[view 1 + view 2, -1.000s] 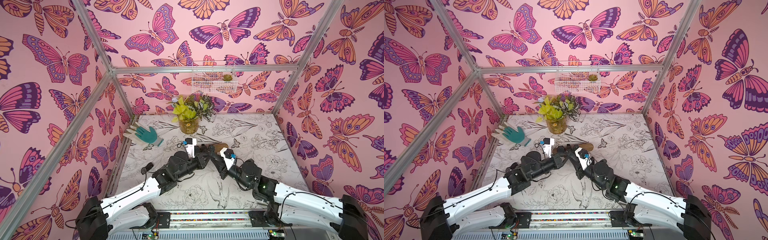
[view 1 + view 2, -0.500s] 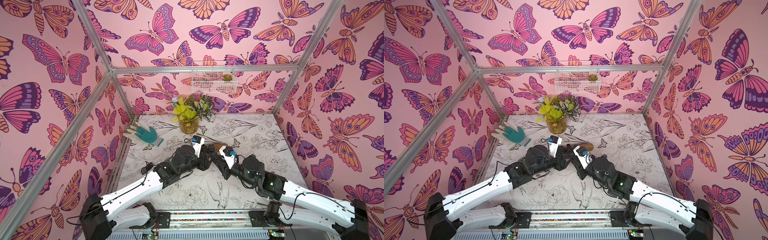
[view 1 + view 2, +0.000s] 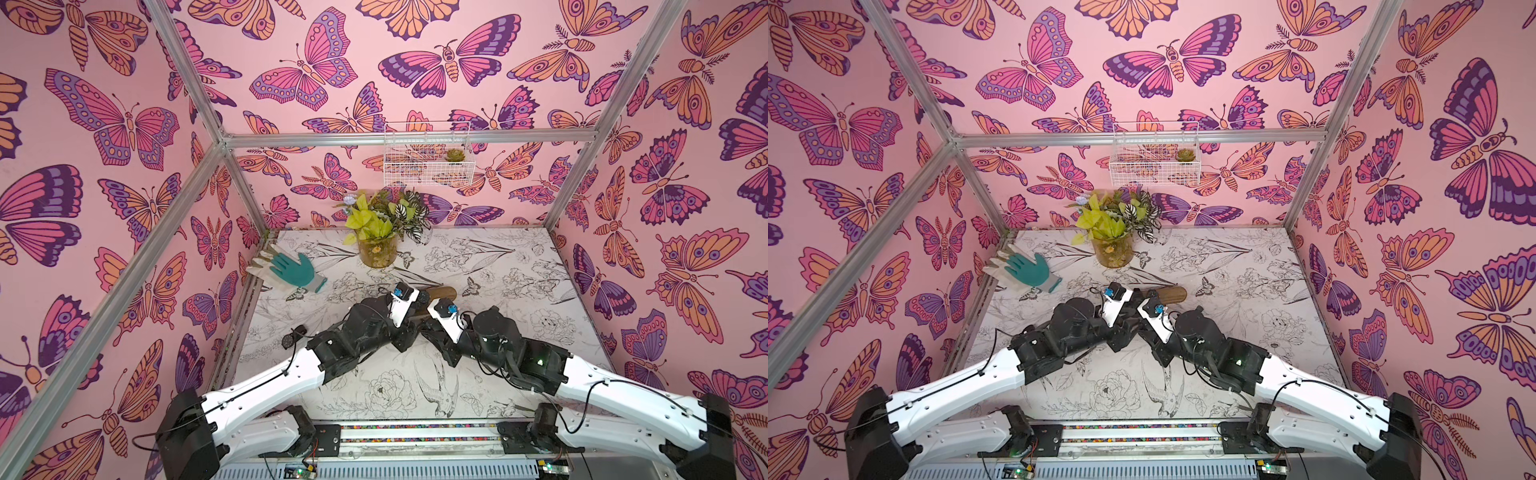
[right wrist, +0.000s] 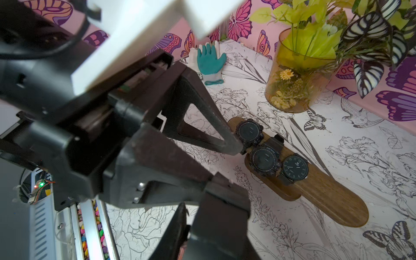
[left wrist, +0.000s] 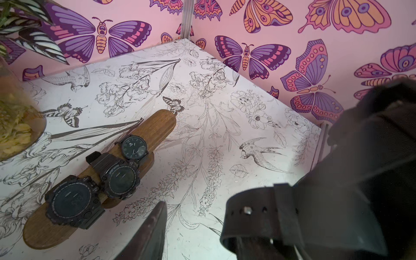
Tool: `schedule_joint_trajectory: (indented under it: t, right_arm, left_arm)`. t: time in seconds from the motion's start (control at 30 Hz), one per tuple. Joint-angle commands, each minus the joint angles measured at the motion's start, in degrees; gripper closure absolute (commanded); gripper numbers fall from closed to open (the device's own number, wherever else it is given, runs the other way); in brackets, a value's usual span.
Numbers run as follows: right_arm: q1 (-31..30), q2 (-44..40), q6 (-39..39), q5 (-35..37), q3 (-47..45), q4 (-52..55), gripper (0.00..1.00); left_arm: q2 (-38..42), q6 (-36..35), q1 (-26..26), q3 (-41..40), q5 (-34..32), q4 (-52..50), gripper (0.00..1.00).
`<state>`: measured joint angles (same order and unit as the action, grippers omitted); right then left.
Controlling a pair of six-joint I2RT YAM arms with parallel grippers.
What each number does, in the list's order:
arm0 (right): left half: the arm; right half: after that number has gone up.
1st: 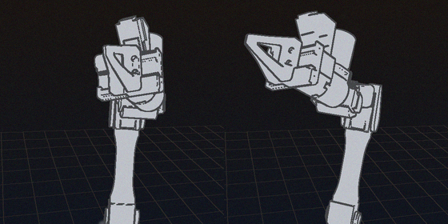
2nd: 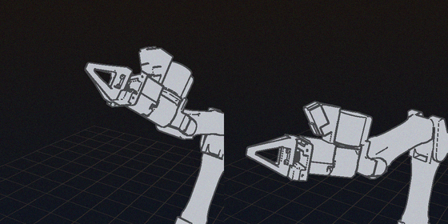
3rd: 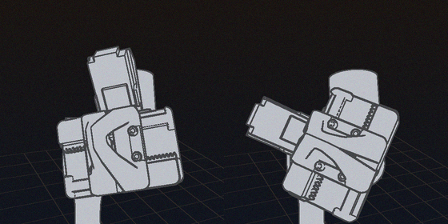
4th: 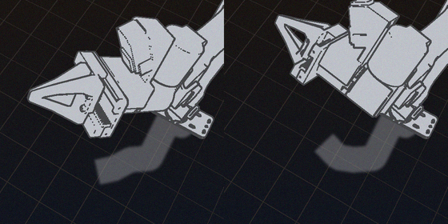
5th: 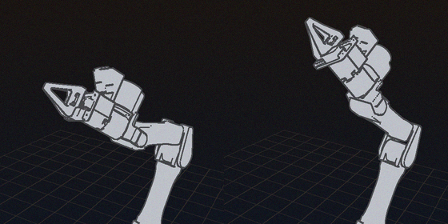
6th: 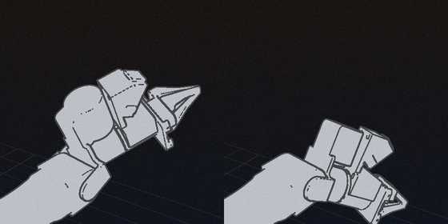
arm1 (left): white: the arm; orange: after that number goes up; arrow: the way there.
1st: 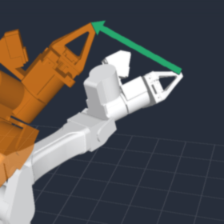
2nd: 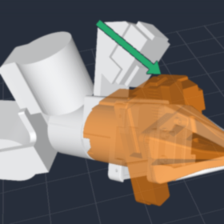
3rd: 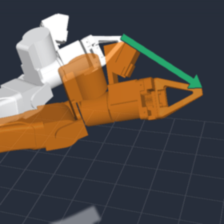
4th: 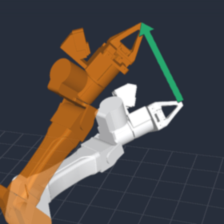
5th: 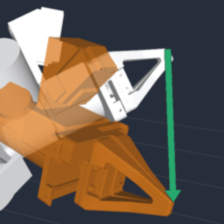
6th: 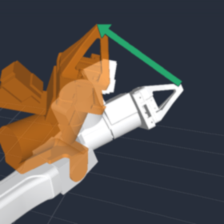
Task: Place watch on stand
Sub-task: Pick up the watch at the center of the board.
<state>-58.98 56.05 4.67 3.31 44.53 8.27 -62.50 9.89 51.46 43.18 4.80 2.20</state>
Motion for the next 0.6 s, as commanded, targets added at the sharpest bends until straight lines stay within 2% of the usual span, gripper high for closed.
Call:
schedule_joint_trajectory:
  t: [0.0, 0.37, 0.57]
  right_arm:
    - [0.14, 0.81, 0.07, -0.15, 2.05, -0.27, 0.71]
    - [0.09, 1.46, 1.13, -2.07, 3.08, 0.25, 0.70]
    - [0.09, 2.12, 1.48, -1.59, 3.27, 0.42, 0.70]
  left_arm:
    - [2.43, -5.35, 1.69, -2.34, 6.12, 8.02, 0.52]
    - [4.43, -11.06, 3.01, -5.34, 9.26, 11.84, 0.58]
    - [2.70, -10.66, 3.29, -4.01, 8.58, 11.72, 0.71]
